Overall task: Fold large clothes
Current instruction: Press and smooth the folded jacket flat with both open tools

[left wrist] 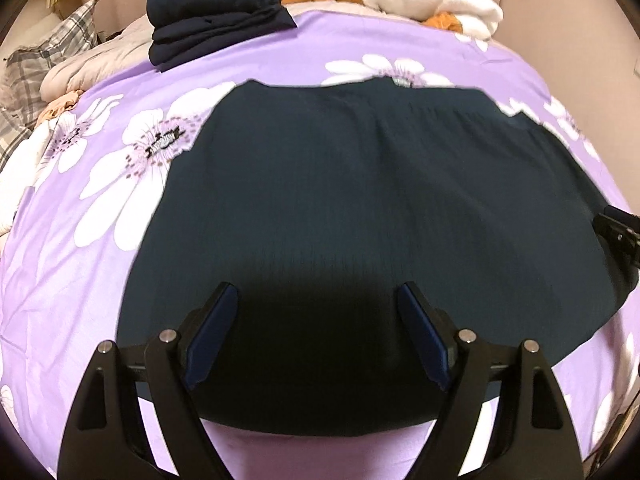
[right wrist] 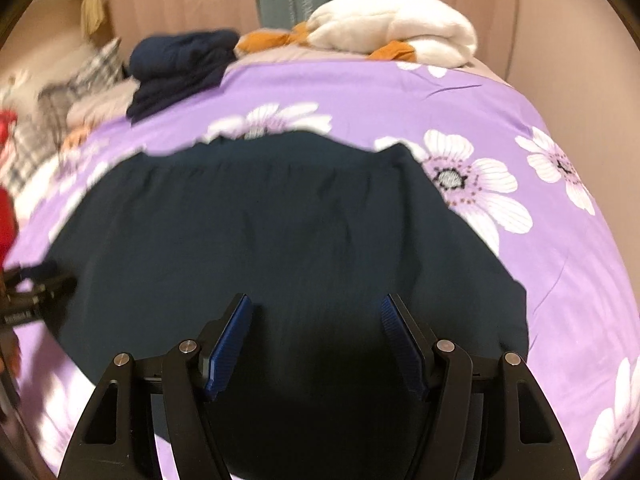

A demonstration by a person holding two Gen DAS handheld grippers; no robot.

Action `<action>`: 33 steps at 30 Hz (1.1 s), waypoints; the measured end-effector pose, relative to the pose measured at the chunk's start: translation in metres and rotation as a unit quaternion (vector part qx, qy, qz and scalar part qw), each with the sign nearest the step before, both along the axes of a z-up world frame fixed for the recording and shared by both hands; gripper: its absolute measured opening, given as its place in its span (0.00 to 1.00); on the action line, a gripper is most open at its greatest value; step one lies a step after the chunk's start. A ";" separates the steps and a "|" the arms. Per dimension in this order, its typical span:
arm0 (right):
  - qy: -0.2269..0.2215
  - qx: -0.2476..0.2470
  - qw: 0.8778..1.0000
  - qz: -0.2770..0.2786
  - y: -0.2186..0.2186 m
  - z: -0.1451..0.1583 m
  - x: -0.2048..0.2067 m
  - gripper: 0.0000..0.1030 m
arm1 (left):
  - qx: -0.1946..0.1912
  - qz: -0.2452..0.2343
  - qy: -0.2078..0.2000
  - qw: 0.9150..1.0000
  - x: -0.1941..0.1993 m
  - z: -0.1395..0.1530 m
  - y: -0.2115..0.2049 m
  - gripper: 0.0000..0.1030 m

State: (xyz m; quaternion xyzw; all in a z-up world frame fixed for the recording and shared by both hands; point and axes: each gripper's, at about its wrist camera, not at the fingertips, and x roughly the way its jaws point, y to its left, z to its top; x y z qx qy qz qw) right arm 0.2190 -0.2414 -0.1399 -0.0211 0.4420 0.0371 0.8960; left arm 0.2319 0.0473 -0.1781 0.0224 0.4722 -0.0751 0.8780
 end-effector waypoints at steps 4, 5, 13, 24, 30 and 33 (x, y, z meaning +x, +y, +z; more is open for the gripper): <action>0.016 0.012 1.000 -0.009 -0.006 -0.018 -0.006 0.65 | 0.000 0.004 0.005 1.000 0.002 -0.007 0.000 0.82; 0.014 0.016 1.000 -0.010 -0.008 -0.019 -0.007 0.65 | -0.005 0.006 0.009 1.000 0.004 -0.009 0.001 0.82; 0.014 0.032 0.999 -0.027 -0.022 -0.021 -0.018 0.65 | -0.010 0.016 0.013 1.000 -0.001 -0.010 0.006 0.85; 0.012 0.029 0.998 -0.059 -0.042 -0.011 -0.033 0.65 | 0.003 0.046 0.015 0.999 -0.005 -0.001 0.033 0.83; -0.002 0.045 0.997 -0.067 -0.051 -0.007 -0.038 0.65 | -0.008 0.092 0.004 0.996 -0.005 -0.003 0.056 0.84; 0.005 0.042 0.997 -0.070 -0.053 -0.014 -0.035 0.65 | -0.006 0.097 0.014 0.995 -0.001 -0.013 0.062 0.87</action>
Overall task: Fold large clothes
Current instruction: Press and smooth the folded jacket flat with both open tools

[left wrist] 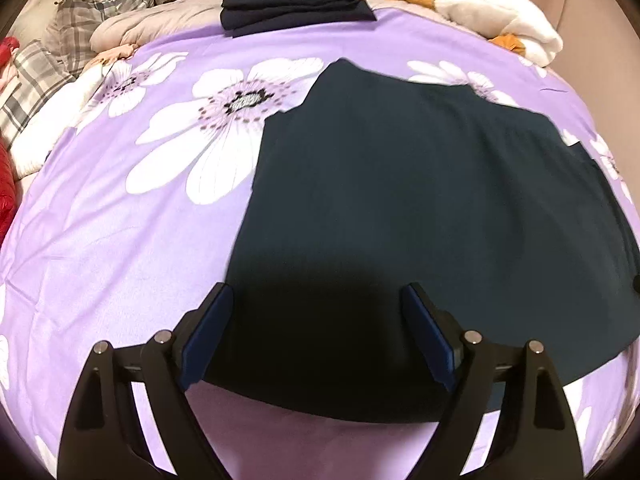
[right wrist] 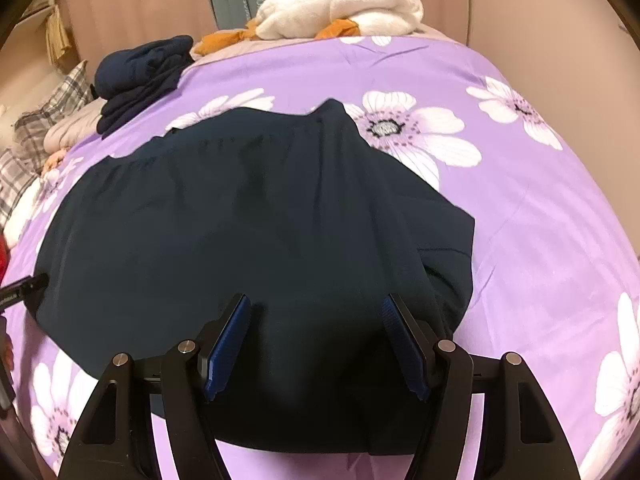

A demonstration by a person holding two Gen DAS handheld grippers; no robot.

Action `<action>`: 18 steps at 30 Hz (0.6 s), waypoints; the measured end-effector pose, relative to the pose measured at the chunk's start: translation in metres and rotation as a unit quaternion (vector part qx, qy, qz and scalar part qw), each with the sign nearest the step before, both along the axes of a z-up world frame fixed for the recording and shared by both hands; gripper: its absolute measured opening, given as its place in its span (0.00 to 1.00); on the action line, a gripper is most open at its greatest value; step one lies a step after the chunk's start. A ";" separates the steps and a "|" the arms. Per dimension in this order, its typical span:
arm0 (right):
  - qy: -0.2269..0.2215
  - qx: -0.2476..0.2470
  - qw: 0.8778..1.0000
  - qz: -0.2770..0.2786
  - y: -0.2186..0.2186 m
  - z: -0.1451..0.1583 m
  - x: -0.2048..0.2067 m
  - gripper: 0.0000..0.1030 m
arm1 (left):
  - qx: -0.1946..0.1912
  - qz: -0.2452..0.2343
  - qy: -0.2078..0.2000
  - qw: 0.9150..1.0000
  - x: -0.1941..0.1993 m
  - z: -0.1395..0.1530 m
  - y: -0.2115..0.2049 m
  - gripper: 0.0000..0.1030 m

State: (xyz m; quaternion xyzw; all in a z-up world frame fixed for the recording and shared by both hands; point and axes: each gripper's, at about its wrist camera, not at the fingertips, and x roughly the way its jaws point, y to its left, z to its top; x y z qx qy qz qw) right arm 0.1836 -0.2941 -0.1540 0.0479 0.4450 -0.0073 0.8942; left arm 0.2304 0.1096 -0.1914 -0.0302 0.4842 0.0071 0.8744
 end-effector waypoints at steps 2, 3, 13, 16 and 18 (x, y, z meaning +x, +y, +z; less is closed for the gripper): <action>0.001 -0.007 1.000 -0.001 0.002 -0.002 0.000 0.65 | -0.007 0.005 0.002 1.000 0.001 -0.003 0.004 0.92; 0.002 -0.011 1.000 -0.001 0.003 -0.003 0.001 0.65 | -0.015 0.009 0.005 1.000 0.003 -0.004 0.006 0.94; 0.011 0.030 0.999 -0.016 -0.008 -0.004 0.003 0.65 | -0.087 0.027 0.026 0.995 0.006 -0.006 0.029 0.93; 0.007 0.044 0.999 -0.025 -0.014 0.003 -0.002 0.65 | -0.129 0.040 0.030 0.990 0.003 -0.001 0.045 0.93; 0.003 0.052 0.998 -0.036 -0.022 0.008 -0.007 0.65 | -0.159 0.049 0.029 0.986 0.001 0.002 0.059 0.93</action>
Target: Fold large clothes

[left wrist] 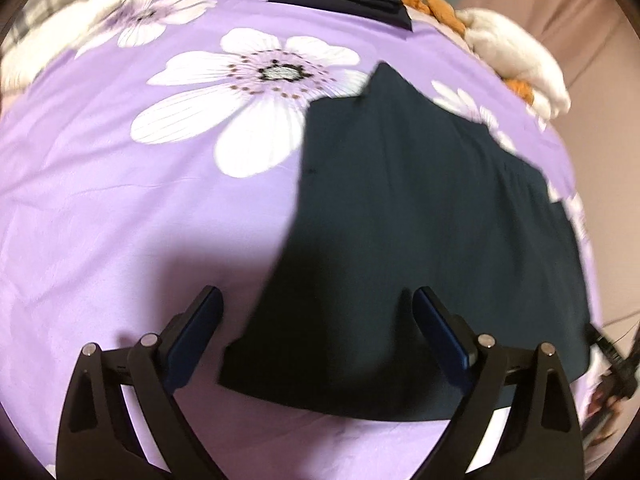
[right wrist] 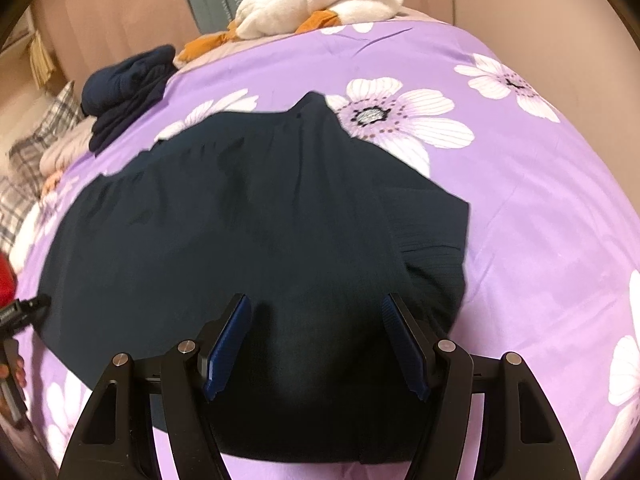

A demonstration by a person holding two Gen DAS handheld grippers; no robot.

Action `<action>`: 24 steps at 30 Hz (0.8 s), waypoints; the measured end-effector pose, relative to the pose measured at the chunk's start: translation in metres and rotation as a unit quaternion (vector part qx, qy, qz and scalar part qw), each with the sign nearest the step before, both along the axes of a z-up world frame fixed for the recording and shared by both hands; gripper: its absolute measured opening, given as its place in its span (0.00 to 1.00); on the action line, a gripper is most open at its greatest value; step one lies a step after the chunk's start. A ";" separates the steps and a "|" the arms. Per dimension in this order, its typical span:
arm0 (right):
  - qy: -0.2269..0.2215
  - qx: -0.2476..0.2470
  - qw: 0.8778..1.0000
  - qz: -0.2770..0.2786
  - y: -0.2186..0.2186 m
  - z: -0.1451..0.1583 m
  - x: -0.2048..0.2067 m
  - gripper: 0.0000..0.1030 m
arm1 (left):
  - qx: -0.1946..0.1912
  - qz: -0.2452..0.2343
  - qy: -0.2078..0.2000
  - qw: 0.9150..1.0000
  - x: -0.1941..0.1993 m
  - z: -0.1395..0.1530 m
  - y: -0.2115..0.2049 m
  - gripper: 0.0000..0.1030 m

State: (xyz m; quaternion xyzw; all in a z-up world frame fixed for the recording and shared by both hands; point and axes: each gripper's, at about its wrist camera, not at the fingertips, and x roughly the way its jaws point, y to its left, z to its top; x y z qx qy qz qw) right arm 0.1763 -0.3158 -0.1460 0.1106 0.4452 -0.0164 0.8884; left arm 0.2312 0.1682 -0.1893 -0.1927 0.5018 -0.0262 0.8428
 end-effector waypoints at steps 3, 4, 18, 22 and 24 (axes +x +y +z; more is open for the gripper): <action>-0.011 0.005 1.000 -0.022 -0.013 0.007 -0.009 0.65 | -0.060 0.008 -0.004 0.998 -0.005 0.003 0.019 0.92; -0.012 0.004 0.999 -0.030 -0.017 0.008 -0.011 0.66 | -0.080 0.012 -0.005 0.997 -0.005 0.003 0.024 0.92; 0.027 0.231 0.970 -0.069 -0.079 -0.036 -0.036 0.66 | -0.127 -0.057 -0.008 0.990 -0.003 0.009 0.000 0.73; 0.025 0.253 0.966 -0.041 -0.065 -0.039 -0.028 0.66 | -0.132 -0.060 0.002 0.989 0.002 0.002 0.004 0.72; 0.028 0.225 0.973 -0.032 -0.055 -0.037 -0.024 0.66 | -0.136 -0.058 0.007 0.989 0.004 -0.002 0.006 0.72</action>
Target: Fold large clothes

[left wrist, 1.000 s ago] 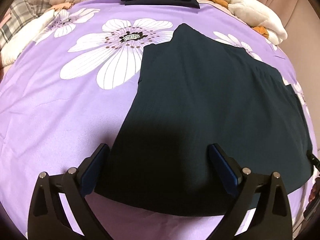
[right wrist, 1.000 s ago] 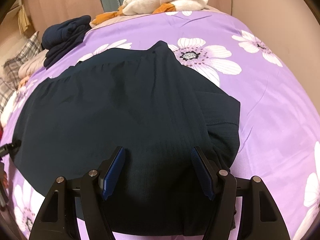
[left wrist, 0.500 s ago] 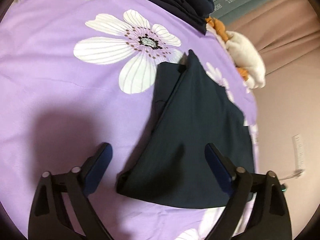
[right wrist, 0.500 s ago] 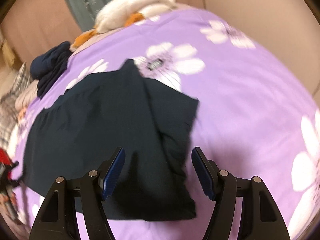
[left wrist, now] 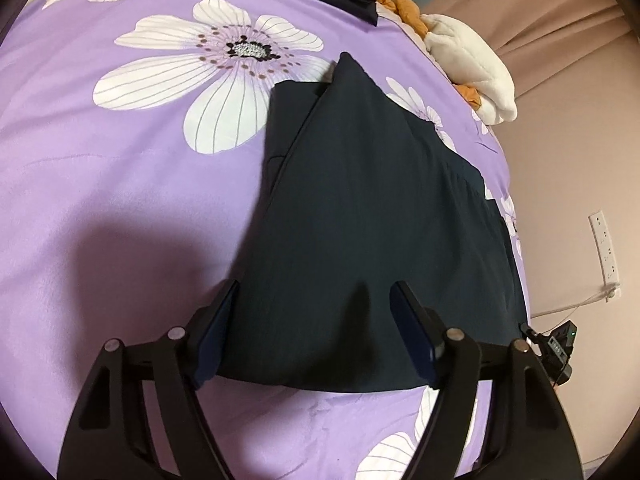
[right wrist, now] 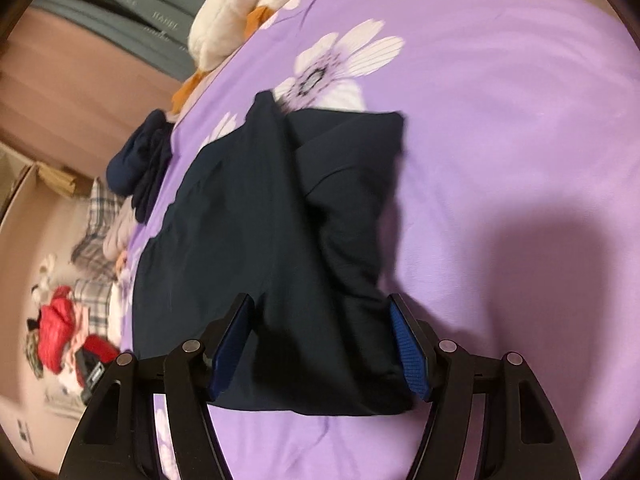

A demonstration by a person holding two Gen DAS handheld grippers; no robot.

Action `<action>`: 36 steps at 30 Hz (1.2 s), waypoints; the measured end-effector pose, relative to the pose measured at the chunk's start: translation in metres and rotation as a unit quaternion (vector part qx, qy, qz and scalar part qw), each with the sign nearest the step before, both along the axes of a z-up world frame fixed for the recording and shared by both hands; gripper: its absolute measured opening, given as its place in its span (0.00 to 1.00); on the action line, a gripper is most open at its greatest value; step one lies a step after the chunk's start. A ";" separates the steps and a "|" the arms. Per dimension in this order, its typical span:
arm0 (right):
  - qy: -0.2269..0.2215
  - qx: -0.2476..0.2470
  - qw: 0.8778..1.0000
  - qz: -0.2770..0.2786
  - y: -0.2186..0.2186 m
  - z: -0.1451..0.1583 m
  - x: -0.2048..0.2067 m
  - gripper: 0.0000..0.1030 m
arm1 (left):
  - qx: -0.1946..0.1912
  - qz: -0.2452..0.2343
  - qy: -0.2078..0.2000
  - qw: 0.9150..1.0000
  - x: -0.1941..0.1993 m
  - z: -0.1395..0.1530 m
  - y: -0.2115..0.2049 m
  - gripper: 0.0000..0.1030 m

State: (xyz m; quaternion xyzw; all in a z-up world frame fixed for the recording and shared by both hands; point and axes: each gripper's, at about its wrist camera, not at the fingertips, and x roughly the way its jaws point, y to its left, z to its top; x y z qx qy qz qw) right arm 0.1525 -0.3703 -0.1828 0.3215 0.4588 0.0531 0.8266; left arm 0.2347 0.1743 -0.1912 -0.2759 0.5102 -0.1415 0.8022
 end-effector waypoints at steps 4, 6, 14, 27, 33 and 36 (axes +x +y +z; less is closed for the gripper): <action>-0.005 -0.044 0.999 0.006 0.009 0.004 0.005 0.55 | 0.025 -0.010 0.000 1.000 0.002 -0.001 -0.007 0.73; -0.016 -0.056 0.998 0.004 0.009 0.008 0.002 0.42 | 0.034 -0.013 -0.004 0.999 0.002 -0.001 -0.010 0.72; -0.064 -0.093 0.993 -0.018 0.006 0.040 0.002 0.15 | 0.061 -0.002 0.000 0.998 0.003 0.003 -0.011 0.24; -0.017 -0.003 0.999 -0.051 -0.022 0.004 -0.010 0.32 | 0.091 -0.016 0.011 0.996 0.005 0.004 -0.007 0.43; -0.079 -0.067 0.993 -0.051 -0.021 0.049 -0.008 0.53 | 0.080 -0.003 -0.013 0.997 0.003 0.026 0.003 0.58; -0.093 -0.062 0.993 -0.033 -0.013 0.055 0.033 0.55 | 0.083 0.006 -0.018 0.996 0.020 0.034 -0.001 0.63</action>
